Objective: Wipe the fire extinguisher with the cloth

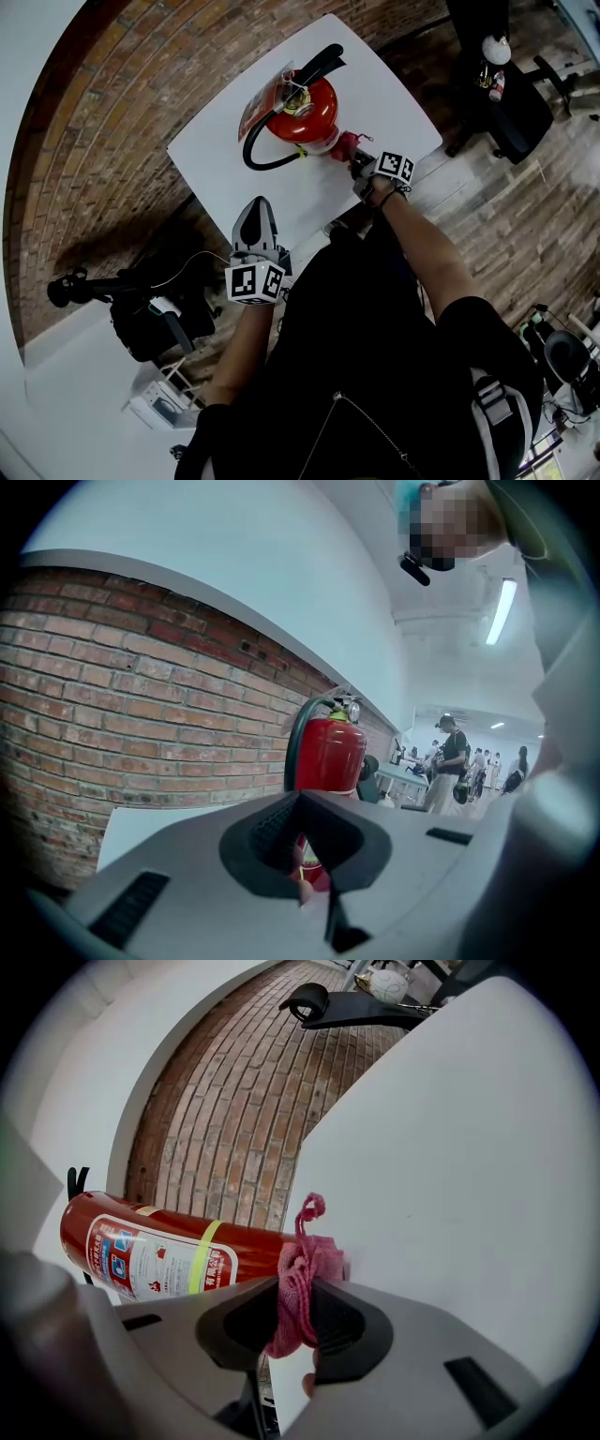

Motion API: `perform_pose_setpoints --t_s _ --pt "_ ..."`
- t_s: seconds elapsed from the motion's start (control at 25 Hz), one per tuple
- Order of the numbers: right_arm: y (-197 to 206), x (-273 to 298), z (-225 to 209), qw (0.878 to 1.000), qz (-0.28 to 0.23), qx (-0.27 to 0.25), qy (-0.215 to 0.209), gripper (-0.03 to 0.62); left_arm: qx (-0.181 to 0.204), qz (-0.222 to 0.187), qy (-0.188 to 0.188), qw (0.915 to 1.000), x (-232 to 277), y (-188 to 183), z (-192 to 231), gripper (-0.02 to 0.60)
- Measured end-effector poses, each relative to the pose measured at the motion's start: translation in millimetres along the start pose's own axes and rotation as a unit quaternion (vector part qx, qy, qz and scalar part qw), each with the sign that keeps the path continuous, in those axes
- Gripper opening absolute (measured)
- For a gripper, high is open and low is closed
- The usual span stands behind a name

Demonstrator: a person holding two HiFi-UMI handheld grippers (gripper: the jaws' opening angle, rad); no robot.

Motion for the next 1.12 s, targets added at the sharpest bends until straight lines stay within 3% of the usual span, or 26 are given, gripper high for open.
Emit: perform_pose_setpoints --t_s 1.12 --pt "3.8 -18.3 47.5 0.999 0.013 -0.005 -0.050 0.101 0.000 -0.012 0.009 0.9999 5.4 -9.5 -12.6 0.008"
Point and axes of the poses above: the fingertips, and each gripper's own axes: x forward along the fingers, z to its left, y out of its underside, the point moved 5 cm from there along -x, backward along the fingers, and after that the axes turned 12 degrees about x, right-handed, at the moved point
